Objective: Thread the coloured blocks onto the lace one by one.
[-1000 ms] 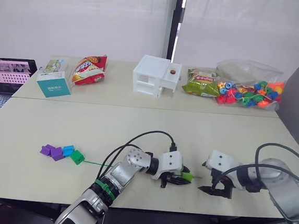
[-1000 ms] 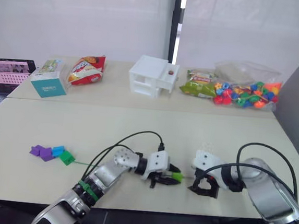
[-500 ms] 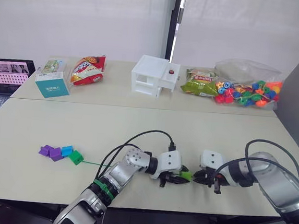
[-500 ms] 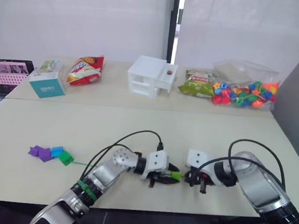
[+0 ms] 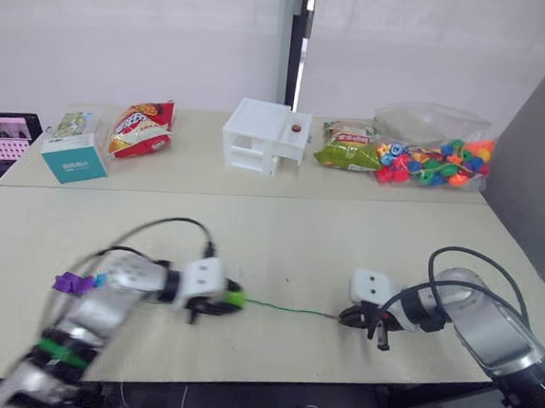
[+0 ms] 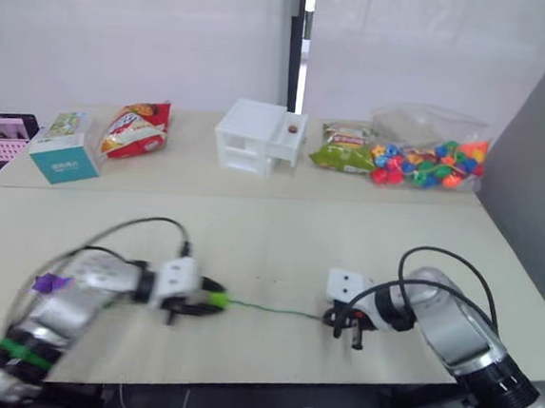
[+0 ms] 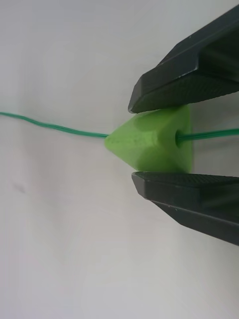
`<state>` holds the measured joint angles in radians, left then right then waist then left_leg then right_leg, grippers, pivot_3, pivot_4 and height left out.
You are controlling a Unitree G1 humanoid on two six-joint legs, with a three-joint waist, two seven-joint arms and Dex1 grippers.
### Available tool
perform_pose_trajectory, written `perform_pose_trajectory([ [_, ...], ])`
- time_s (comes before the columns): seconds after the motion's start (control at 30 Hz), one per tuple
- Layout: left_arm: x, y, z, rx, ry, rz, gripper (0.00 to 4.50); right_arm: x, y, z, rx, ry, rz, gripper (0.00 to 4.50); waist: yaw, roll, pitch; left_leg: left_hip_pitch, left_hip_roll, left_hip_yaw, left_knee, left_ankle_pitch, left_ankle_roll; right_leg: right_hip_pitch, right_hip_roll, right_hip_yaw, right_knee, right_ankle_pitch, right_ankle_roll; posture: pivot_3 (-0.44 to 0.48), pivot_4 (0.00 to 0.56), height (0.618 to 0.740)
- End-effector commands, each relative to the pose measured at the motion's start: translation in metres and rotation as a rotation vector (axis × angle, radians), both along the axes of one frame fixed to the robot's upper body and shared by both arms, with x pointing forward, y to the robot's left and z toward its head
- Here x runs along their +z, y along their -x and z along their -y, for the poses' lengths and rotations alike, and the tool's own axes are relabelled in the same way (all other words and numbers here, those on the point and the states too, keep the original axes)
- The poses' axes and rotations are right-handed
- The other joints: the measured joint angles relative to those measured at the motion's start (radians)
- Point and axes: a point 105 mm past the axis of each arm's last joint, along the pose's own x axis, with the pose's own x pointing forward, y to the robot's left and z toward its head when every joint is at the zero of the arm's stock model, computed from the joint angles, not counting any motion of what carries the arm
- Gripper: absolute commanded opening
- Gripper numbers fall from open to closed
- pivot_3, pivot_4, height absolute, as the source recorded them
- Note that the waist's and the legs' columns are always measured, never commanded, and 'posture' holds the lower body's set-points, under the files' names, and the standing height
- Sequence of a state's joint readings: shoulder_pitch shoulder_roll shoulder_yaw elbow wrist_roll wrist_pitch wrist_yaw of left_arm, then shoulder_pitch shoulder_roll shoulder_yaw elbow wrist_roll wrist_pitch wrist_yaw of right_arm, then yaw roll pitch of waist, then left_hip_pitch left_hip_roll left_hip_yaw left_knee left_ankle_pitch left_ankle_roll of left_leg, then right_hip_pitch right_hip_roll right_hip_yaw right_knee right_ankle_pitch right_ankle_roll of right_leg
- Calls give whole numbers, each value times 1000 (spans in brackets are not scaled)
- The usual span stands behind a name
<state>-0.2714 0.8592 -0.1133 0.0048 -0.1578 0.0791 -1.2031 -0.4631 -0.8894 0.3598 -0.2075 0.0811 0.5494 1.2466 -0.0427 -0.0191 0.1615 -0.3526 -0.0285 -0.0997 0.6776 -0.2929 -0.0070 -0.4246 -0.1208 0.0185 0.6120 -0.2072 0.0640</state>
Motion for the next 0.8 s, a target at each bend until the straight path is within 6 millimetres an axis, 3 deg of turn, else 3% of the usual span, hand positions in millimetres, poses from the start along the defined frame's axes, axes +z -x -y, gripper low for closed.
perform_pose_trajectory([
  [0.03, 17, 10, -25, -32, -57, 26, 1320, 5, -1, -11, 52, -13, 26, 0, 10, 0, 0, -1, 0, 0, 0, 0, 0, 0, 0, 0, -1, 0, 0, 0, 150, 740],
  [0.2, 16, 15, -62, 16, -139, 5, 1320, 4, -5, -17, 77, -19, 34, 0, 28, 1, 2, -2, -1, 0, 0, 0, 0, 0, -2, 0, -1, 0, 0, 0, 150, 740],
  [0.5, -2, 0, -77, 73, -135, 53, 1320, 7, -9, -18, 93, -12, 46, 0, 28, 1, 2, -1, -1, 1, 0, 0, 0, 0, -1, -1, 0, 0, 0, 0, 150, 740],
  [0.57, 1, -2, -76, 80, -94, 41, 2359, 7, -9, -17, 93, -11, 45, 0, 28, 1, 2, -1, -1, 1, 1, 0, 0, 0, -1, -1, 1, 0, 0, 0, 150, 740],
  [0.7, 8, 4, -74, 54, -75, 6, 3574, 9, -7, -15, 90, -11, 42, 0, 27, 1, 2, -1, -1, 2, 1, -1, 0, 0, -1, -1, 1, 0, 0, 0, 150, 740],
  [0.8, 17, 6, -79, 61, -105, -48, 3574, 12, -6, -13, 87, -11, 42, 0, 24, 1, 2, -2, -1, 1, 1, -1, 1, -1, -1, -1, 1, 0, 0, 0, 150, 740],
])
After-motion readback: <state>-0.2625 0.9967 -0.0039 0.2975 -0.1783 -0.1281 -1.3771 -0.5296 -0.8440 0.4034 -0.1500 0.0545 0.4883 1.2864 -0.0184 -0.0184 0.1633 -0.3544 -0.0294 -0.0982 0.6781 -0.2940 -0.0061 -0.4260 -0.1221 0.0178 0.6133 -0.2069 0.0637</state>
